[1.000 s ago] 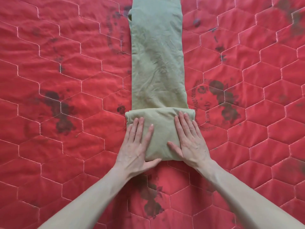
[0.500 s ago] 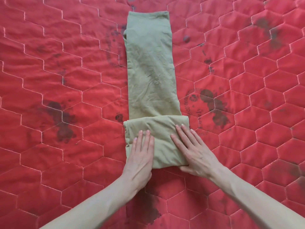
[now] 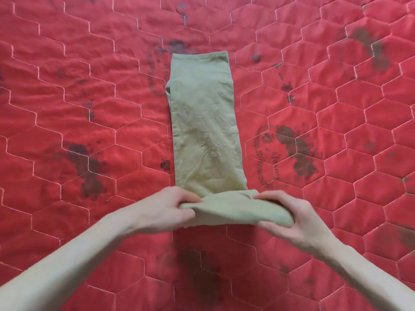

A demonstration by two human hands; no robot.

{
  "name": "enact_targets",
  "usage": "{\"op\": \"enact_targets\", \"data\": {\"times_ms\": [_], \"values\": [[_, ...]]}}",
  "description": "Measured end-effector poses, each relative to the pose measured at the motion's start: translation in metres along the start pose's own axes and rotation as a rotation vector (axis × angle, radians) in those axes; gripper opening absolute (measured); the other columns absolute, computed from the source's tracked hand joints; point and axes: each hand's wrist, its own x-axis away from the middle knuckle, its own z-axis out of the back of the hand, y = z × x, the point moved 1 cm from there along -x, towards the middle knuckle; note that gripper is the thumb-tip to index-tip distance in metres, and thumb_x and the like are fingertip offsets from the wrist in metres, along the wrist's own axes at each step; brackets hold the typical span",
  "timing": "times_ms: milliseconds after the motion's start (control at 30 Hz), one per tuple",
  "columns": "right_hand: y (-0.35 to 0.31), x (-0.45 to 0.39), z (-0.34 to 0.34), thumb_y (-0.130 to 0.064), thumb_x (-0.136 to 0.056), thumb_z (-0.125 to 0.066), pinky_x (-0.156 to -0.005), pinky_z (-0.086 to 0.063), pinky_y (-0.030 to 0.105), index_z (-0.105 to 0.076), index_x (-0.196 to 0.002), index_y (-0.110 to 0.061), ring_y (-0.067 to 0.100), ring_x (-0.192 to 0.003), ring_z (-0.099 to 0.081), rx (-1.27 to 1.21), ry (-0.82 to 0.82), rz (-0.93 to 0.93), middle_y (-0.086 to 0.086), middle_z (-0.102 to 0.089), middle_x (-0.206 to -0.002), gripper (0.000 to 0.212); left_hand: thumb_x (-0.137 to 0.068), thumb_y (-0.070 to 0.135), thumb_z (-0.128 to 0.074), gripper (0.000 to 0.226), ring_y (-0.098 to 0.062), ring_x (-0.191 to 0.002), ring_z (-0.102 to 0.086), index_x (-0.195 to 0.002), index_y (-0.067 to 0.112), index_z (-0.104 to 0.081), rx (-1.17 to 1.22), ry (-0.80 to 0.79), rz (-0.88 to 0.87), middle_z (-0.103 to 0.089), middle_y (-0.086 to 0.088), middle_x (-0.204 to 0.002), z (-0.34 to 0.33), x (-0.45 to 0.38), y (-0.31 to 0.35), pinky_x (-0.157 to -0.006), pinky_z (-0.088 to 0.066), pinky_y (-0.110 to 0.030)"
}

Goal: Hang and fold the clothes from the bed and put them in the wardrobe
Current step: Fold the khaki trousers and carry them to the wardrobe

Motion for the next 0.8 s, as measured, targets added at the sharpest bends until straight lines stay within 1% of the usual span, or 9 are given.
{"op": "enact_targets", "data": {"times_ms": [100,200,267,367,467,567,633,700,800], "values": [[-0.008,-0.012,-0.01,-0.031,-0.086,-0.084,-0.101,-0.05,0.032,-0.065,-0.127,-0.026,0.018,-0.12,-0.065,-0.226,0.168,-0.109,-0.007,-0.072,-0.125,0.046,-0.076,0.028,-0.062,0.034,-0.013,-0.086,-0.072,-0.104,0.036,-0.079,0.315,0.244,0.01,-0.078,0.003,-0.097,0.012,-0.002,-0.021,-0.077,-0.058,-0.038],[-0.007,-0.033,-0.032,-0.046,-0.087,-0.074,-0.097,-0.048,0.023,-0.059,-0.126,-0.037,0.007,-0.113,-0.064,-0.31,0.306,-0.168,-0.016,-0.068,-0.121,0.042,-0.077,0.024,-0.087,0.024,-0.013,-0.085,-0.07,-0.099,0.029,-0.08,0.627,0.576,-0.013,-0.079,-0.006,-0.096,0.009,-0.013,-0.041,-0.077,-0.053,-0.038],[-0.003,-0.053,-0.044,-0.059,-0.086,-0.065,-0.09,-0.049,0.021,-0.056,-0.118,-0.036,0.003,-0.101,-0.064,-0.353,0.401,-0.224,-0.019,-0.068,-0.107,0.041,-0.08,0.026,-0.089,0.025,-0.016,-0.088,-0.071,-0.103,0.023,-0.079,0.783,0.711,-0.003,-0.08,-0.006,-0.098,0.003,-0.025,-0.048,-0.076,-0.054,-0.032],[0.005,-0.085,-0.055,-0.069,-0.087,-0.056,-0.091,-0.045,0.023,-0.049,-0.116,-0.029,-0.001,-0.099,-0.061,-0.317,0.522,-0.282,-0.016,-0.065,-0.103,0.05,-0.08,0.049,-0.079,0.041,-0.015,-0.1,-0.074,-0.111,0.021,-0.076,0.887,0.77,-0.003,-0.08,0.0,-0.106,-0.009,-0.042,-0.051,-0.084,-0.057,-0.028],[0.013,-0.111,-0.062,-0.069,-0.091,-0.046,-0.089,-0.042,0.03,-0.045,-0.122,-0.018,0.003,-0.09,-0.057,-0.211,0.61,-0.292,-0.012,-0.061,-0.097,0.06,-0.074,0.048,-0.062,0.048,-0.004,-0.1,-0.069,-0.116,0.025,-0.067,0.785,0.812,-0.011,-0.078,0.008,-0.108,-0.016,-0.056,-0.056,-0.084,-0.054,-0.022],[0.023,-0.134,-0.069,-0.069,-0.094,-0.043,-0.085,-0.046,0.04,-0.045,-0.121,-0.016,0.016,-0.089,-0.062,-0.148,0.668,-0.303,-0.003,-0.063,-0.092,0.059,-0.082,0.028,-0.058,0.031,-0.004,-0.091,-0.065,-0.113,0.021,-0.06,0.68,0.884,0.025,-0.072,0.004,-0.102,-0.014,-0.076,-0.063,-0.078,-0.049,-0.023],[0.03,-0.147,-0.072,-0.065,-0.097,-0.044,-0.102,-0.044,0.038,-0.044,-0.14,-0.014,0.026,-0.117,-0.059,-0.061,0.693,-0.319,0.007,-0.064,-0.123,0.066,-0.094,0.016,-0.061,0.028,-0.006,-0.098,-0.062,-0.121,0.017,-0.055,0.619,0.955,0.064,-0.067,0.007,-0.109,-0.013,-0.09,-0.063,-0.084,-0.047,-0.022],[0.032,-0.156,-0.07,-0.047,-0.102,-0.051,-0.119,-0.032,0.034,-0.033,-0.157,-0.009,0.024,-0.142,-0.041,0.095,0.75,-0.245,0.012,-0.047,-0.15,0.069,-0.096,0.011,-0.063,0.053,-0.008,-0.123,-0.052,-0.145,0.015,-0.043,0.513,1.086,0.098,-0.055,0.004,-0.132,-0.017,-0.101,-0.061,-0.107,-0.039,-0.023],[0.026,-0.156,-0.065,-0.024,-0.101,-0.057,-0.126,-0.025,0.046,-0.032,-0.159,-0.002,0.029,-0.157,-0.026,0.421,0.718,-0.01,0.016,-0.031,-0.165,0.067,-0.098,0.012,-0.062,0.069,-0.021,-0.149,-0.031,-0.159,0.01,-0.03,0.159,1.301,0.067,-0.036,-0.01,-0.155,-0.023,-0.103,-0.051,-0.125,-0.021,-0.031]]}}
